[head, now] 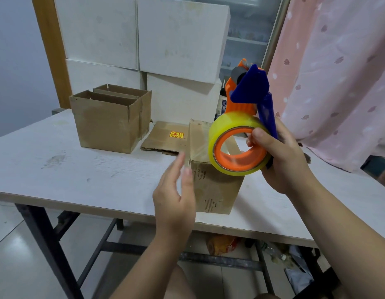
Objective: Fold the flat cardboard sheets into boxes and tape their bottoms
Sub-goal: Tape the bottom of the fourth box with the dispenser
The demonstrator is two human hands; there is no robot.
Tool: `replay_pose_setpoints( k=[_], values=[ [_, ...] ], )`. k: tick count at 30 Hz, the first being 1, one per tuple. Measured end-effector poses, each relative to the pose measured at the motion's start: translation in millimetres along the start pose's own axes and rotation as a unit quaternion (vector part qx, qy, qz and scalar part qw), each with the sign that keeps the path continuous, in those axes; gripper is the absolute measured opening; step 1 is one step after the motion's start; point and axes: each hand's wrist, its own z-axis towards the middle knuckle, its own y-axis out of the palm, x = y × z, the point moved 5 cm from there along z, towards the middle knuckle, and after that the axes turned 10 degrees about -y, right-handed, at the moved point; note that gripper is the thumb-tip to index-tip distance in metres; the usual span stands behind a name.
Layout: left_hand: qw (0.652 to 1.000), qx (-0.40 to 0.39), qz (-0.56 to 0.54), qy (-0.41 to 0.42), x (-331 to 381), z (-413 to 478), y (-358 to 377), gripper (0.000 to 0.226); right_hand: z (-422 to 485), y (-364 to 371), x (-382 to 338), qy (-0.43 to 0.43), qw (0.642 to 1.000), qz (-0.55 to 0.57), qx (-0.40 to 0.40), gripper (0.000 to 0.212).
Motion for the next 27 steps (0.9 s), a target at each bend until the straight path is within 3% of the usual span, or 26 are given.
replay_pose_setpoints(
  k=[2,8,13,15,24,27],
  values=[
    [0.998,-0.027,0.055,0.027,-1.2,-6.3,6.7,0.048,0.3,-0.1,-0.3,0.003,1.000,0.000,0.001,0.062],
    [0.979,-0.001,0.151,0.134,15.2,4.6,2.8,0.066,0.1,-1.6,1.1,0.006,1.000,0.000,0.000,0.070],
    [0.926,0.049,0.274,0.253,31.3,13.9,7.1,0.042,0.1,-1.7,0.9,0.006,1.000,0.003,-0.004,0.064],
    [0.921,0.065,0.278,0.265,31.1,14.9,6.6,0.033,-0.2,-1.0,0.8,0.006,1.000,0.001,-0.006,0.060],
    [0.915,0.072,0.270,0.290,30.0,14.3,11.1,0.032,-6.7,-2.8,4.9,0.006,1.000,-0.021,-0.013,0.067],
    [0.895,0.082,0.298,0.322,30.5,12.6,11.8,0.030,-3.4,-3.4,0.1,0.008,0.999,-0.019,-0.040,0.068]
  ],
)
